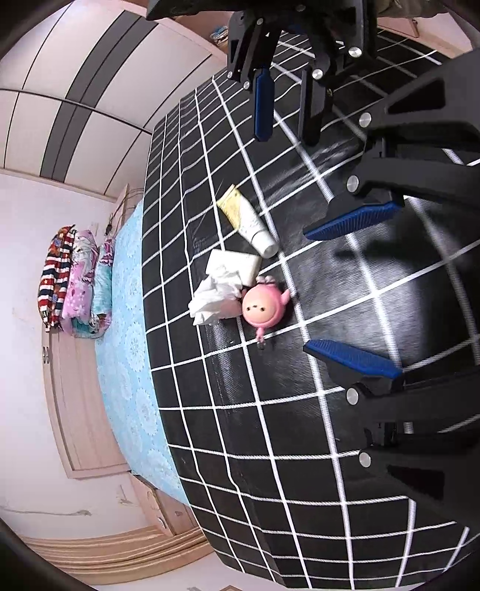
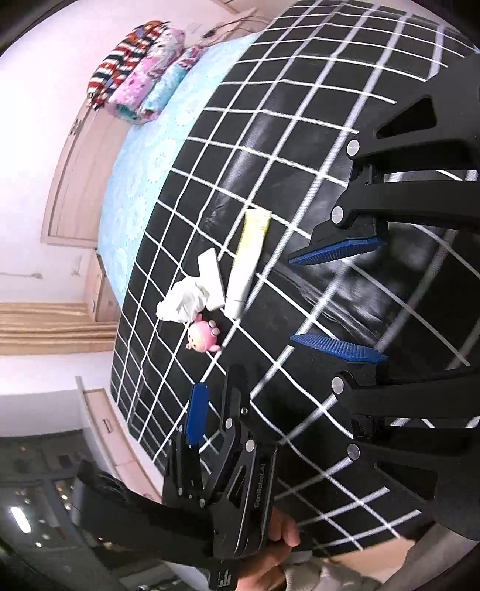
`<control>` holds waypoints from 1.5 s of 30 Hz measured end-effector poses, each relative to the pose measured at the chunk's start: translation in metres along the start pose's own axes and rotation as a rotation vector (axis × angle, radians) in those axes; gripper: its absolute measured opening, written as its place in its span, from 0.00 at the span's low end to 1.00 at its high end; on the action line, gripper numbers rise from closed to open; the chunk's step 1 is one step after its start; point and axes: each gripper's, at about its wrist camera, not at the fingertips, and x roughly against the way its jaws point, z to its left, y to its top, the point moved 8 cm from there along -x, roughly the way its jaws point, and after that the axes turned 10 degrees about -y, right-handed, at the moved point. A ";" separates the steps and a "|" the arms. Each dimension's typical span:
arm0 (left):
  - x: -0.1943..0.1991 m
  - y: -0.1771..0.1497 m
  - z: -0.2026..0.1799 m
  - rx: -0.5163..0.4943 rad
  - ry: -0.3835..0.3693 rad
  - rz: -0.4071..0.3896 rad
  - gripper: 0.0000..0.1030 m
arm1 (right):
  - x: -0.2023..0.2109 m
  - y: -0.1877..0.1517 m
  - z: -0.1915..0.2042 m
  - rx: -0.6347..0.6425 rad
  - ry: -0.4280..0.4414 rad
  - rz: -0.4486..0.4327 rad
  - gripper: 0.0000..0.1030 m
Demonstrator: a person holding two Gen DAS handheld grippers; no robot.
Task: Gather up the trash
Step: 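Grasp the pink doll with the left tool while the right tool grips the toothpaste tube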
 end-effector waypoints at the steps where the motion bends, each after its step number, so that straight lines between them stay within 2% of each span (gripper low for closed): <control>1: -0.003 0.002 0.002 0.004 0.001 0.000 0.52 | -0.005 0.002 -0.002 0.011 -0.005 0.002 0.38; 6: -0.012 0.010 0.010 0.036 -0.003 -0.006 0.52 | -0.024 0.013 -0.008 0.060 -0.036 -0.008 0.38; 11: -0.020 0.017 0.017 0.058 0.006 -0.008 0.52 | -0.033 0.021 -0.005 0.081 0.017 -0.018 0.38; 14: -0.022 0.020 0.017 0.056 0.008 -0.013 0.52 | -0.038 0.027 -0.006 0.095 0.013 -0.043 0.46; 16: -0.024 0.021 0.017 0.058 0.008 -0.020 0.52 | -0.043 0.030 -0.005 0.109 0.026 -0.051 0.47; 18: -0.025 0.022 0.016 0.052 0.010 -0.022 0.50 | -0.048 0.031 -0.002 0.130 0.037 -0.045 0.47; 20: -0.027 0.024 0.016 0.045 0.014 -0.025 0.42 | -0.052 0.031 0.001 0.154 0.040 -0.040 0.47; 24: -0.031 0.030 0.016 0.043 0.014 -0.031 0.41 | -0.060 0.032 0.002 0.168 0.044 -0.040 0.47; 26: -0.033 0.032 0.015 0.029 0.015 -0.037 0.40 | -0.062 0.035 0.000 0.155 0.045 -0.034 0.41; 27: -0.034 0.032 0.015 0.026 0.015 -0.037 0.39 | -0.064 0.035 0.000 0.143 0.062 -0.028 0.27; 29: -0.034 0.032 0.015 0.024 0.014 -0.037 0.36 | -0.064 0.036 -0.001 0.118 0.072 -0.019 0.19; 30: -0.033 0.032 0.016 0.026 0.018 -0.037 0.34 | -0.064 0.036 -0.002 0.112 0.068 -0.017 0.08; 31: -0.032 0.032 0.018 0.030 0.027 -0.040 0.28 | -0.064 0.035 -0.002 0.103 0.085 -0.013 0.05; 45: -0.008 0.018 0.012 0.058 0.006 -0.046 0.27 | -0.028 0.031 0.006 0.059 0.113 -0.049 0.05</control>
